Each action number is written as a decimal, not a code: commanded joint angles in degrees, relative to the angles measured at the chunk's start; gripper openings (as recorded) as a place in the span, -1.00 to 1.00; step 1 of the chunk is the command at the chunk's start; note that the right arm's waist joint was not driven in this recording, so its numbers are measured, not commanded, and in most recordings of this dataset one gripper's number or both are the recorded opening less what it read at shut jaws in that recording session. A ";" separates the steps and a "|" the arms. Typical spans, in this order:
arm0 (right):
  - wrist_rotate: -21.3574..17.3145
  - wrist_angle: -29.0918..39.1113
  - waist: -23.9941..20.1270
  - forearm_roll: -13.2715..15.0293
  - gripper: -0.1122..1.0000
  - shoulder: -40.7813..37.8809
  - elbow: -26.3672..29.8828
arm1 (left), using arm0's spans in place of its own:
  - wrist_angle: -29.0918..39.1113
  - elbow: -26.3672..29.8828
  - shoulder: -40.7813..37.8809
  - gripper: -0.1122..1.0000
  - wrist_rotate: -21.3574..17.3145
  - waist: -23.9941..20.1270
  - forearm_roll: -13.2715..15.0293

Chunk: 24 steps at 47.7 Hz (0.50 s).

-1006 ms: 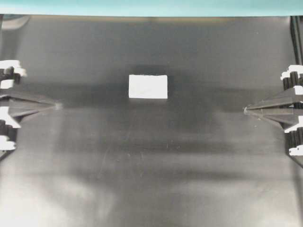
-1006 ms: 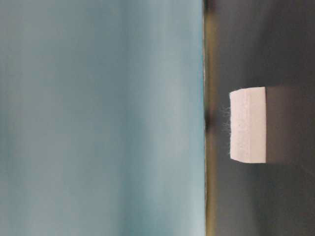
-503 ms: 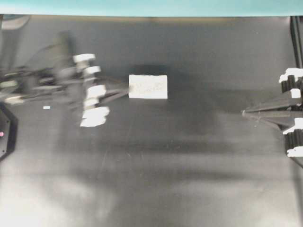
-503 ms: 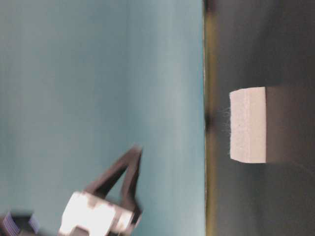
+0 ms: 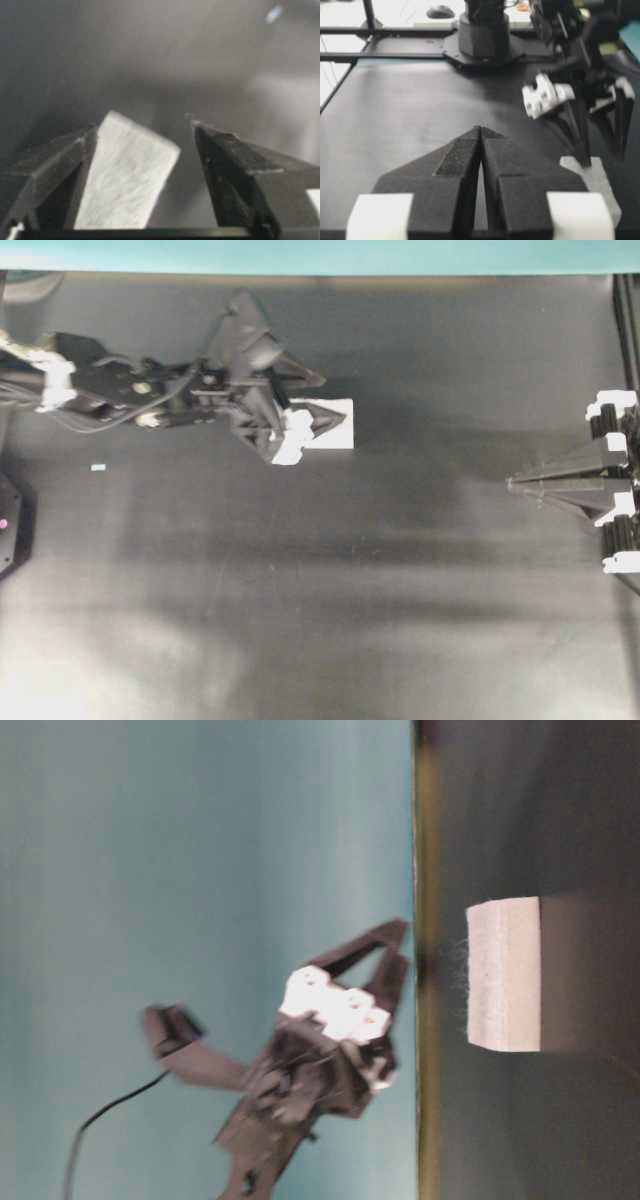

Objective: Push the sponge with the left arm to wipe the table.
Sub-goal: 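Lower the left gripper over the sponge and close on it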

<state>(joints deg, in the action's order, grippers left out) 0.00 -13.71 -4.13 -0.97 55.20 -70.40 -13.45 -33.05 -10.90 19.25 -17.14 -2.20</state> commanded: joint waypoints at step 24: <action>-0.18 -0.26 0.00 -0.18 -0.81 -0.53 -0.35 | 15.73 8.88 -4.57 0.47 8.96 -2.02 -0.18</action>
<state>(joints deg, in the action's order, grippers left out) 0.00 -13.71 -4.13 -0.97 55.20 -71.02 -0.53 -26.10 -15.38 26.63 -19.42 -2.20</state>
